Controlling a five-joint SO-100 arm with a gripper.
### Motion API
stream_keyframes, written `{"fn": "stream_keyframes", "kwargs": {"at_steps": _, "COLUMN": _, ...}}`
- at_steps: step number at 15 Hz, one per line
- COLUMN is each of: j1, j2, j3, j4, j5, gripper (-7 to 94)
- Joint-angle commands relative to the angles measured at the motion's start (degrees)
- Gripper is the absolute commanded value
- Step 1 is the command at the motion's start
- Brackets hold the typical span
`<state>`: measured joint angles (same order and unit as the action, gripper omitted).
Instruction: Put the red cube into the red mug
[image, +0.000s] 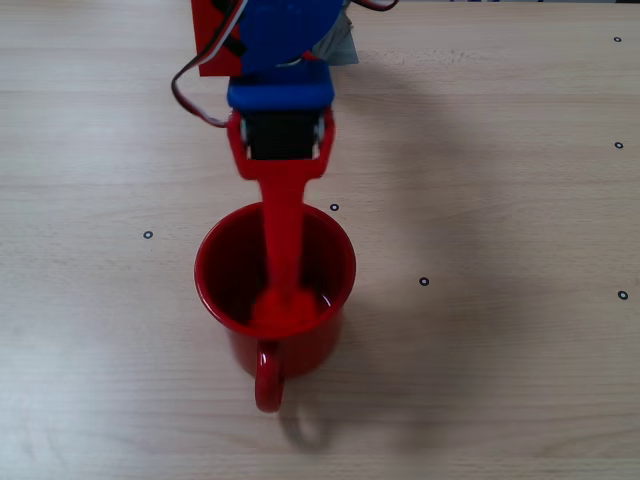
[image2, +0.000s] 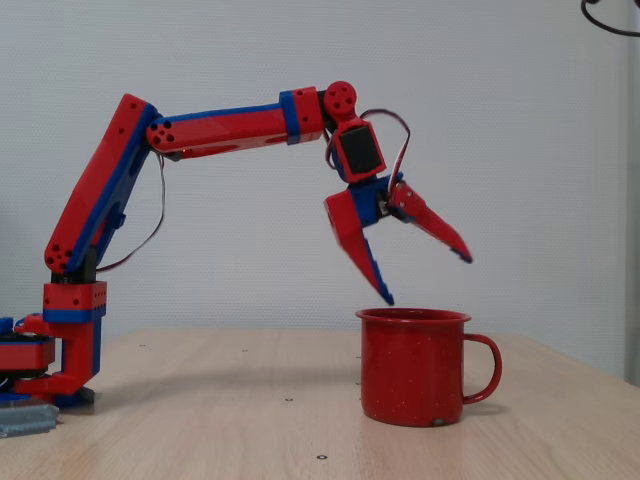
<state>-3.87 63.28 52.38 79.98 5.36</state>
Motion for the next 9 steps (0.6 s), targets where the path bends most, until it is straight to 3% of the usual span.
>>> {"fn": "stream_keyframes", "kwargs": {"at_steps": 1, "j1": 0.79, "j2": 6.15, "j3": -0.53, "j4": -0.70, "j5": 0.79, "gripper": 47}}
{"fn": "stream_keyframes", "kwargs": {"at_steps": 9, "j1": 1.58, "j2": 10.46, "j3": 1.14, "j4": -2.02, "j5": -0.18, "gripper": 47}}
